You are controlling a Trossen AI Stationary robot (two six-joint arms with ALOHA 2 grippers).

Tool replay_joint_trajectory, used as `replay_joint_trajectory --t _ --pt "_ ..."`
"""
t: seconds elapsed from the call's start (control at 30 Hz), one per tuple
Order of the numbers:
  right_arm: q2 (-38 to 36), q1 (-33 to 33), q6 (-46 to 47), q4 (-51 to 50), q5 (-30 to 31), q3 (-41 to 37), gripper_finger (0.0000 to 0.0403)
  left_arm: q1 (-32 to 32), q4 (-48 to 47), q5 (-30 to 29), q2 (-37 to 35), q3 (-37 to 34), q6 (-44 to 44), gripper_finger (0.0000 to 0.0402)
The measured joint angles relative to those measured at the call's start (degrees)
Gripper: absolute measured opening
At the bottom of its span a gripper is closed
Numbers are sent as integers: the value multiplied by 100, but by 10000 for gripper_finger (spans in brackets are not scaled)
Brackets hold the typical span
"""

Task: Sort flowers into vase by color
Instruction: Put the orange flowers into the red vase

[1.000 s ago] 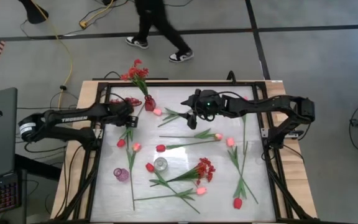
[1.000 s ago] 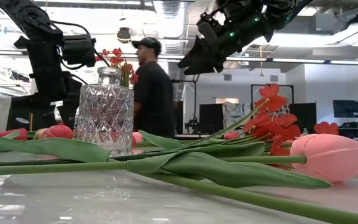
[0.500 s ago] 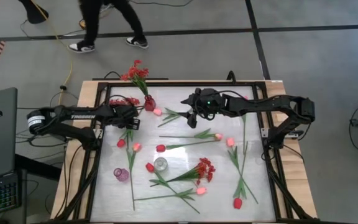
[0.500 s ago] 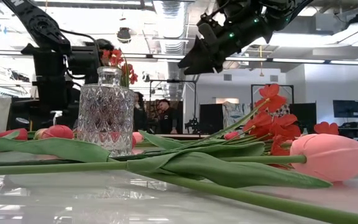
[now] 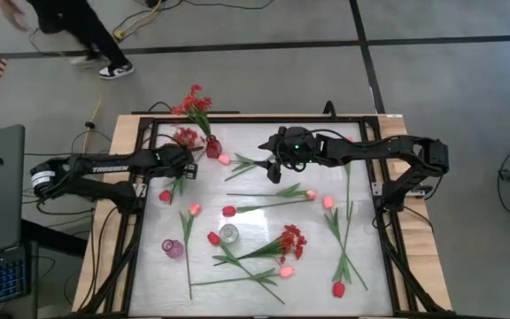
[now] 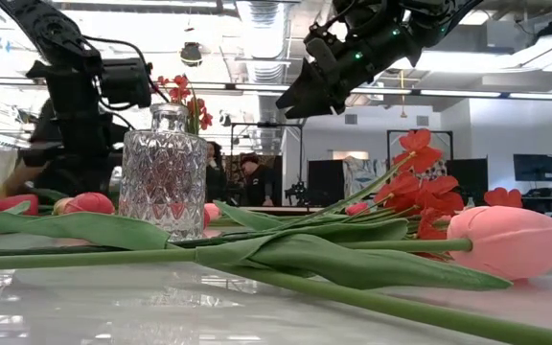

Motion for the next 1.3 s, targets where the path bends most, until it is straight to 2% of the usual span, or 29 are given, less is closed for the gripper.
replay_joint_trajectory --t 0.67,1.0,1.13,1.2,1.3 --pt "4 24 80 -286 3 2 302 -315 -47 -3177 -2141 4 -134 11" --pt "4 11 80 -284 5 2 302 -660 93 -4105 -3498 9 357 11" --pt "4 11 44 -273 5 2 302 -943 962 -4011 -4011 11 1249 11" --pt "4 10 34 -264 5 2 302 -1080 1755 -3536 -4141 11 2089 11" --pt "4 -26 33 -248 5 2 302 -1246 3119 -2321 -4127 11 3231 11"
